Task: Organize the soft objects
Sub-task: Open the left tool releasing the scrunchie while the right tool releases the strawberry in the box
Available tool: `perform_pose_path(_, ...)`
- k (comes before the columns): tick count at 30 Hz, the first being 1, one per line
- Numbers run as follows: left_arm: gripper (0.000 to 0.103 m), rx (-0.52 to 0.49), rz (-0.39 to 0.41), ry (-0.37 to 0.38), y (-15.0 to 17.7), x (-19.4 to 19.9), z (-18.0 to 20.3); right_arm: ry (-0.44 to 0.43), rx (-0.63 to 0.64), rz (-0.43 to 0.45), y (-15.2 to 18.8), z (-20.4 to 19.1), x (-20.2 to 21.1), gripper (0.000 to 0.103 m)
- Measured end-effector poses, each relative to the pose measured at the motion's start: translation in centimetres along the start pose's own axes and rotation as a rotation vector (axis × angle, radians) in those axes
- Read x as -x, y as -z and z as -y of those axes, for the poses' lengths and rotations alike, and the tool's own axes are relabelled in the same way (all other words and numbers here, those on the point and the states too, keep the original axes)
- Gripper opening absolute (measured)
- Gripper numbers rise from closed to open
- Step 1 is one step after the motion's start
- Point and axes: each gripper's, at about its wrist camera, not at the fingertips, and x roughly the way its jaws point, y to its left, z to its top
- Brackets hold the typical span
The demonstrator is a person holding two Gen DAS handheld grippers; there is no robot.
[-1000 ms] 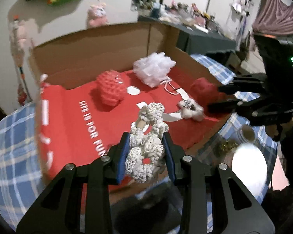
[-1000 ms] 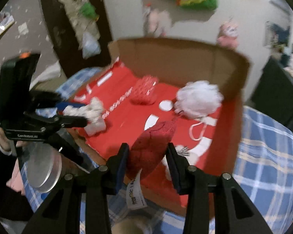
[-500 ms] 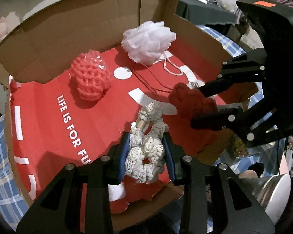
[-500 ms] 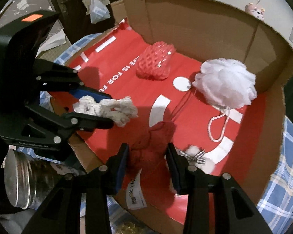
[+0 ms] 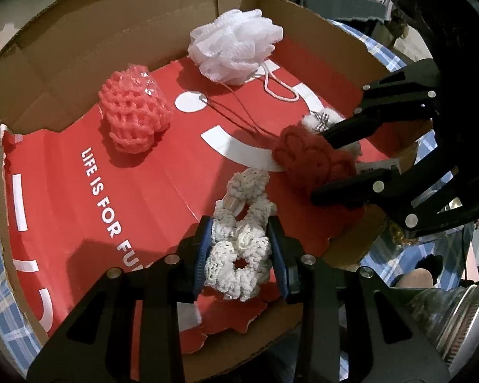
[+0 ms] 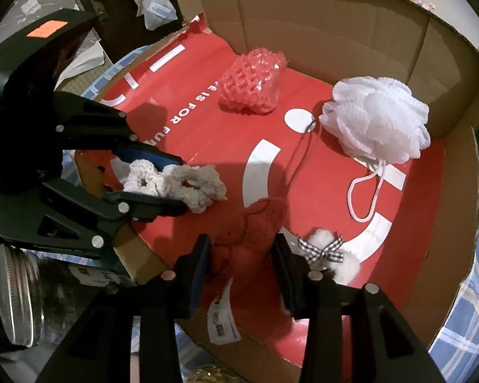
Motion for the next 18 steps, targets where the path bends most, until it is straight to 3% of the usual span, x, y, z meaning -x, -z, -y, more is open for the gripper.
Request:
perform_pose_path(6,0.034,0.0,-0.009,-0.001,-0.07,-0.09,-0.03,0.004,-0.004,0.0,-0.13,0.0,-0.18,0.044)
perform_pose_path(18,0.048,0.006,0.01,-0.018,-0.2,0.14,-0.05,0.046,0.008,0.006,-0.28,-0.32,-0.23,0.052)
